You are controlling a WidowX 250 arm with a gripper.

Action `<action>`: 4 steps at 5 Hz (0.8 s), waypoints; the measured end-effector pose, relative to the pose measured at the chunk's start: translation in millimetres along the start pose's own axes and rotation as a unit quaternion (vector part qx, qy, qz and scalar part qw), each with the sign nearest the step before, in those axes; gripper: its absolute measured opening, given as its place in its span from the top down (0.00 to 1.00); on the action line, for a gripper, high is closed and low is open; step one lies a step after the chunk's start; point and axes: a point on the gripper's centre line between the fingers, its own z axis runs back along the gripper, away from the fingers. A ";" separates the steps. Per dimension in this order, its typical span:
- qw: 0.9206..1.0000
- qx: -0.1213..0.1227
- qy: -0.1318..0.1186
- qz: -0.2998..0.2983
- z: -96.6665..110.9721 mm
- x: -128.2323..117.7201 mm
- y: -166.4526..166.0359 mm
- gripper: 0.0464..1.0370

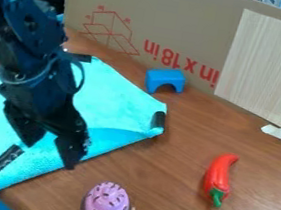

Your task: Put a purple cupcake dessert on the canvas

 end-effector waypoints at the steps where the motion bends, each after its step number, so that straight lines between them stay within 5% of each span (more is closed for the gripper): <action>1: 0.998 0.016 -0.006 -0.059 2.7 -7.0 -38.5 0.04; 2: 0.995 0.007 -0.006 -0.102 3.1 -18.4 -66.6 0.04; 4: 0.989 0.049 0.045 -0.132 -39.4 -28.0 -88.3 0.04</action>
